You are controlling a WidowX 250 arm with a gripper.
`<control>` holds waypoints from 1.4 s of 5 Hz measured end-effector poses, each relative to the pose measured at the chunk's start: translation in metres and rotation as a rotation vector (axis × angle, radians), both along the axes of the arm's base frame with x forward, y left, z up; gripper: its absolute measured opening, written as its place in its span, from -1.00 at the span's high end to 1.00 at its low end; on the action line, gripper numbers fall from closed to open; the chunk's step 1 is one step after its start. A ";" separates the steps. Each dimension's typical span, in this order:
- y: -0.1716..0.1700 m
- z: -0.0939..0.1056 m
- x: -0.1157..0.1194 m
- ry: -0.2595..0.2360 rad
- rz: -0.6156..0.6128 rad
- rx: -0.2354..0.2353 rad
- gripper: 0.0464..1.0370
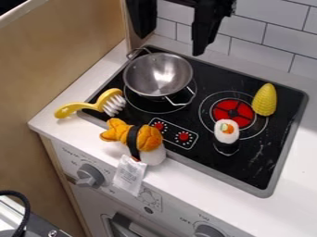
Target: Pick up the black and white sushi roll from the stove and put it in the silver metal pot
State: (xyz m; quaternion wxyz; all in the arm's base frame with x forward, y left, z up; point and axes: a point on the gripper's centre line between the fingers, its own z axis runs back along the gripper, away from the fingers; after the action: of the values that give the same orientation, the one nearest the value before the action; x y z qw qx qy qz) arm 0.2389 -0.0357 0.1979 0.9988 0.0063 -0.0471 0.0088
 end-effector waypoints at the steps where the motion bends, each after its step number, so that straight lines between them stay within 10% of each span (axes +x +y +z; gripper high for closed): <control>1: -0.003 -0.006 0.000 0.019 0.003 0.002 -0.92; 7: -0.070 -0.100 0.021 -0.139 0.047 0.125 -0.92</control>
State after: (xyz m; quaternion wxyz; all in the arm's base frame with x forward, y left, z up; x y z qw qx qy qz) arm 0.2602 -0.1057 0.0980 0.9903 0.0689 -0.1166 0.0298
